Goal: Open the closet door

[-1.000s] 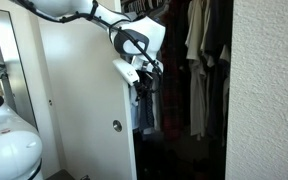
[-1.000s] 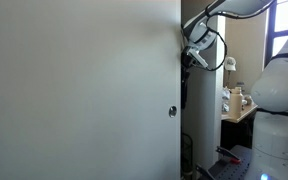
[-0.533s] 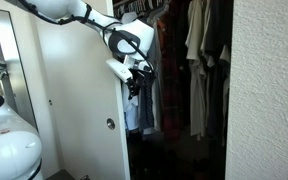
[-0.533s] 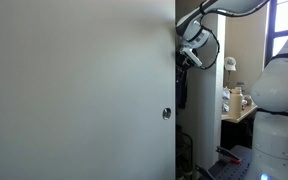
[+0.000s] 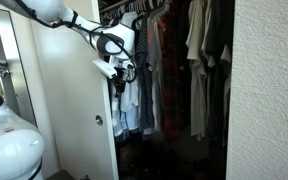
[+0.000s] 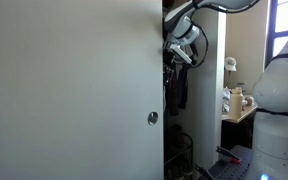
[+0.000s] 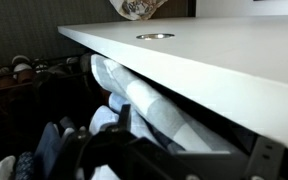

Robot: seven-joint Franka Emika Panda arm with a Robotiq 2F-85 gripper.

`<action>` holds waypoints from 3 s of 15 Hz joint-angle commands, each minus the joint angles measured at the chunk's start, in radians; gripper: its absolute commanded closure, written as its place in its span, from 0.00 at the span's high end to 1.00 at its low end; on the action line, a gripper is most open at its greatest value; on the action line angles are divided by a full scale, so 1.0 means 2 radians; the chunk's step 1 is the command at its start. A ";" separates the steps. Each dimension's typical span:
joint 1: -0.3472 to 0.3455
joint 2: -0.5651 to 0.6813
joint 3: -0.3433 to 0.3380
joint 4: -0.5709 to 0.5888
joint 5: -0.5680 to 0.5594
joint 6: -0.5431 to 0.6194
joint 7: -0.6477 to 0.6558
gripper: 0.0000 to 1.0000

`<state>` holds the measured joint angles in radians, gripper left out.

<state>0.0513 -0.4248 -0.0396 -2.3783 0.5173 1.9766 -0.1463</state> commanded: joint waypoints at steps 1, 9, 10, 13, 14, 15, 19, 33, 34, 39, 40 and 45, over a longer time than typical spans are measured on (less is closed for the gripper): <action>0.024 -0.040 0.029 -0.029 0.002 0.003 0.020 1.00; 0.065 -0.035 0.051 -0.027 0.011 0.023 0.057 1.00; 0.068 -0.034 0.051 -0.027 0.015 0.024 0.057 1.00; 0.077 -0.032 0.054 -0.027 0.026 0.025 0.055 1.00; 0.081 -0.031 0.056 -0.028 0.032 0.026 0.055 1.00; 0.084 -0.030 0.057 -0.028 0.038 0.028 0.054 1.00; 0.088 -0.026 0.061 -0.029 0.054 0.029 0.052 1.00; 0.102 -0.021 0.080 -0.031 0.086 0.035 0.052 1.00; 0.098 -0.022 0.080 -0.031 0.077 0.035 0.055 1.00; 0.074 -0.046 0.073 -0.039 0.042 0.039 0.080 1.00; 0.067 -0.052 0.074 -0.044 0.027 0.046 0.090 1.00; 0.048 -0.105 0.063 -0.077 -0.041 0.025 0.114 1.00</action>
<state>0.1780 -0.5049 0.0877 -2.4463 0.4904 2.0723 0.0624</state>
